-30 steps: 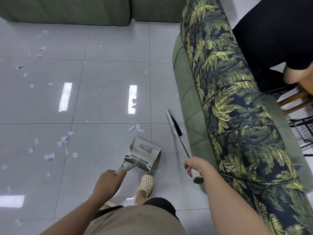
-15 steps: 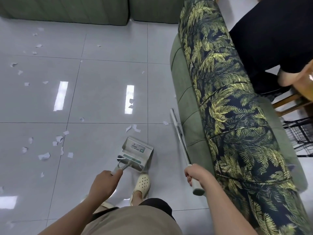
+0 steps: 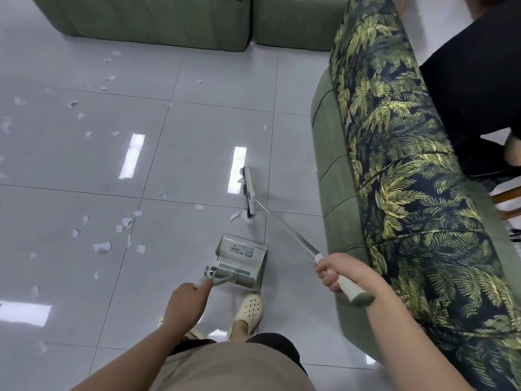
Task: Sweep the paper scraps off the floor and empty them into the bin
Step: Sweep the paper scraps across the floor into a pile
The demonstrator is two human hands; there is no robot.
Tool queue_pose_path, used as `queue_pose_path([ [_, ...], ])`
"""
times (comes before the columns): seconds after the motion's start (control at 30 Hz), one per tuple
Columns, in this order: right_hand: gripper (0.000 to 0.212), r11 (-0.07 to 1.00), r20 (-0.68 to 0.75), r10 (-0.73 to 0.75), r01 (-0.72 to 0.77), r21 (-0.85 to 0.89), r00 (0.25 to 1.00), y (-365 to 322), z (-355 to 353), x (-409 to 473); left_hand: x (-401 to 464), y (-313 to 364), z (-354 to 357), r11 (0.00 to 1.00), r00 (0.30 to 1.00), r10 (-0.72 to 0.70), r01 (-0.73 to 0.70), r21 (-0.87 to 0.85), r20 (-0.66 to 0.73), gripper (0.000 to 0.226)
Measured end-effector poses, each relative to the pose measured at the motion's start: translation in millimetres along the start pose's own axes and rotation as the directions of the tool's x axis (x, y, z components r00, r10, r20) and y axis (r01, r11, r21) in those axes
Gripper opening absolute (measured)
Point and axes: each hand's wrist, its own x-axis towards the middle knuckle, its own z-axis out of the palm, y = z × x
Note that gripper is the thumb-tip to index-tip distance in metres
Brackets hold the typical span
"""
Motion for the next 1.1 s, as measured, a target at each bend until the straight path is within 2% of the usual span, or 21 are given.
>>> queue_pose_path([
  [0.1,0.012,0.992,-0.097,-0.057,0.046,-0.116,0.994,-1,23,-4,-3,-7,-4,0.995,0.999,-0.043,0.040,-0.095,-0.027,0.048],
  [0.23,0.016,0.984,-0.184,-0.150,0.127,-0.129,0.972,-5,51,0,-1,-18,-10,0.995,0.999,-0.034,0.030,-0.096,-0.030,0.057],
  [0.33,0.013,0.989,-0.244,-0.122,0.096,-0.116,0.962,-12,75,11,-1,-24,-19,0.991,0.996,-0.061,0.053,-0.120,-0.065,0.051],
  [0.47,0.006,0.964,-0.249,-0.117,0.050,-0.260,0.961,-16,115,27,11,-38,-40,0.962,0.983,-0.149,0.120,-0.243,-0.103,0.051],
  [0.67,0.016,0.891,-0.202,0.026,-0.114,-0.439,0.979,-16,202,45,33,-62,-93,0.900,0.968,-0.245,0.209,-0.382,-0.049,0.051],
  [0.87,0.012,0.876,-0.077,0.084,-0.111,-0.469,0.993,-44,314,83,51,-88,-143,0.845,0.963,-0.270,0.237,-0.480,0.001,0.045],
  [1.03,0.020,0.899,0.081,0.098,-0.053,-0.435,0.992,-112,361,114,62,-109,-170,0.881,0.977,-0.215,0.195,-0.431,0.002,0.047],
  [1.1,0.027,0.957,0.155,0.089,-0.042,-0.286,0.984,-135,364,118,61,-108,-173,0.897,0.978,-0.206,0.182,-0.403,-0.017,0.049],
])
